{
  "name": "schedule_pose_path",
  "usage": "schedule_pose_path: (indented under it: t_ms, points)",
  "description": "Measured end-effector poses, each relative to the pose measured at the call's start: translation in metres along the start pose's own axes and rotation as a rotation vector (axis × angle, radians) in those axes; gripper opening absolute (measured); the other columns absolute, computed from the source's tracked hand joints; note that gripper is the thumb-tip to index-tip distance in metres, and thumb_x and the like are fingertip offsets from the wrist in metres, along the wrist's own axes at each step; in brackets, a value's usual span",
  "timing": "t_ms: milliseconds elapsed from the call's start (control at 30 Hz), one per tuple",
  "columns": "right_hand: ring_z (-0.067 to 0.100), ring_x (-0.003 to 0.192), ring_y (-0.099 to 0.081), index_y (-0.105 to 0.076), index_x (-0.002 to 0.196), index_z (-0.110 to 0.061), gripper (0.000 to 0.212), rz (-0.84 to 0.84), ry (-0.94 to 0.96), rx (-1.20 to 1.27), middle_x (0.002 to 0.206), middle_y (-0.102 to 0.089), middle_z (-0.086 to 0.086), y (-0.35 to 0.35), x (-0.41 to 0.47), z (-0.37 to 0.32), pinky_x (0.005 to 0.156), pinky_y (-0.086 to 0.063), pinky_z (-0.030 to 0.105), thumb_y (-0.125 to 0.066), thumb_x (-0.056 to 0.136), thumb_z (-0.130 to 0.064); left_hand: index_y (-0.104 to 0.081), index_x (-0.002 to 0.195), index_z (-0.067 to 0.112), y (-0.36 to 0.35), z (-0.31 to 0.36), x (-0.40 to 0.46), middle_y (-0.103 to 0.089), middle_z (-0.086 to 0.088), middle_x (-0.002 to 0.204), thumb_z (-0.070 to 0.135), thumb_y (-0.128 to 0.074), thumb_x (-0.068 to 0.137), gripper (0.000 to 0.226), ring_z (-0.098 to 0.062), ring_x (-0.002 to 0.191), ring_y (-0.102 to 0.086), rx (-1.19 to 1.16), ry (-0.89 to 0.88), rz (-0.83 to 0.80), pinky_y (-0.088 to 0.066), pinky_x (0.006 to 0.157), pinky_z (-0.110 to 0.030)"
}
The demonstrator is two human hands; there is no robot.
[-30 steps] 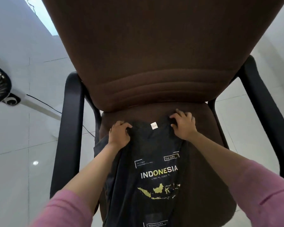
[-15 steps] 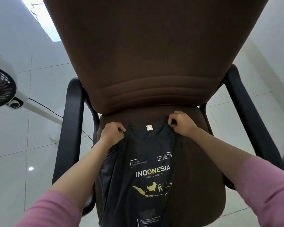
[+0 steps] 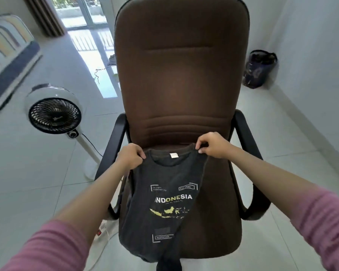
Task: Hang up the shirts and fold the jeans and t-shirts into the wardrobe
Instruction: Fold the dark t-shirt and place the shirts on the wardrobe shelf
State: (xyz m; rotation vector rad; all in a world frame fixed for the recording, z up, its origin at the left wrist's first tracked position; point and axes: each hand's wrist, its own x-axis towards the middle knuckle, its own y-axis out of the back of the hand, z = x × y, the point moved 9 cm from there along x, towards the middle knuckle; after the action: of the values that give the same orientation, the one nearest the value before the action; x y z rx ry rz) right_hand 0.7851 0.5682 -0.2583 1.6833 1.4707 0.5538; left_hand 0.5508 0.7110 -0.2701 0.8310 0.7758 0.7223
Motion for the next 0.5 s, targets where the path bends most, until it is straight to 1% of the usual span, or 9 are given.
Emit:
schedule_pose_path:
  t_ms: [67,100,167,267,333,400,433,500]
  points:
    - [0.005,0.085,-0.055,-0.073,0.085,-0.014,0.012,0.03,0.063,0.003,0.086,-0.063,-0.007,0.023,-0.026,-0.027,0.07,-0.037,0.008,-0.073,0.076,-0.005,-0.07,0.07,0.028,0.028,0.017,-0.038,-0.061,0.009,0.084,0.004,-0.05,0.071,0.031,-0.019,0.086,-0.058,0.066,-0.005,0.069,-0.049,0.085,-0.033]
    - [0.006,0.084,-0.056,-0.073,0.084,-0.015,0.013,0.046,0.096,0.008,0.085,-0.063,-0.007,0.034,-0.039,-0.04,0.072,-0.039,0.011,-0.074,0.076,-0.005,-0.071,0.071,0.029,0.041,0.026,-0.055,-0.062,0.01,0.084,0.006,-0.051,0.07,0.03,-0.019,0.088,-0.058,0.089,-0.013,0.103,-0.049,0.088,-0.034]
    - [0.007,0.083,-0.059,-0.073,0.083,-0.015,0.013,0.082,0.161,0.009,0.084,-0.065,-0.007,0.056,-0.062,-0.066,0.075,-0.043,0.015,-0.074,0.075,-0.005,-0.069,0.069,0.032,0.066,0.042,-0.084,-0.065,0.01,0.086,0.009,-0.053,0.068,0.028,-0.02,0.091,-0.06,0.11,-0.02,0.149,-0.049,0.088,-0.036]
    - [0.006,0.079,-0.061,-0.072,0.079,-0.018,0.014,0.162,0.252,0.015,0.08,-0.065,-0.009,0.091,-0.091,-0.101,0.074,-0.046,0.016,-0.072,0.076,-0.004,-0.066,0.065,0.034,0.101,0.062,-0.118,-0.068,0.009,0.089,0.012,-0.054,0.066,0.025,-0.019,0.091,-0.061,0.118,-0.021,0.205,-0.05,0.087,-0.035]
    - [0.007,0.075,-0.063,-0.07,0.076,-0.021,0.017,0.237,0.309,0.017,0.077,-0.065,-0.011,0.116,-0.109,-0.121,0.07,-0.051,0.021,-0.07,0.077,-0.004,-0.067,0.067,0.034,0.126,0.075,-0.139,-0.067,0.009,0.09,0.012,-0.056,0.067,0.026,-0.018,0.09,-0.06,0.115,-0.034,0.279,-0.049,0.085,-0.032]
    - [0.011,0.067,-0.065,-0.069,0.075,-0.021,0.018,0.302,0.349,0.019,0.077,-0.067,-0.009,0.141,-0.127,-0.136,0.061,-0.055,0.025,-0.069,0.077,-0.004,-0.071,0.07,0.032,0.148,0.087,-0.158,-0.067,0.008,0.088,0.009,-0.058,0.067,0.026,-0.018,0.086,-0.06,0.072,-0.076,0.36,-0.047,0.078,-0.028]
    - [0.01,0.061,-0.065,-0.069,0.074,-0.02,0.017,0.333,0.363,0.024,0.077,-0.067,-0.006,0.152,-0.135,-0.144,0.055,-0.055,0.026,-0.068,0.077,-0.003,-0.073,0.073,0.029,0.158,0.093,-0.166,-0.068,0.007,0.086,0.007,-0.059,0.068,0.026,-0.018,0.085,-0.061,0.039,-0.102,0.397,-0.046,0.075,-0.026]
    - [0.011,0.051,-0.061,-0.069,0.075,-0.015,0.014,0.382,0.371,0.053,0.076,-0.066,-0.001,0.172,-0.149,-0.154,0.046,-0.053,0.028,-0.067,0.078,-0.001,-0.075,0.078,0.021,0.177,0.103,-0.18,-0.067,0.005,0.082,0.005,-0.062,0.071,0.023,-0.018,0.085,-0.061,-0.03,-0.149,0.464,-0.044,0.074,-0.024]
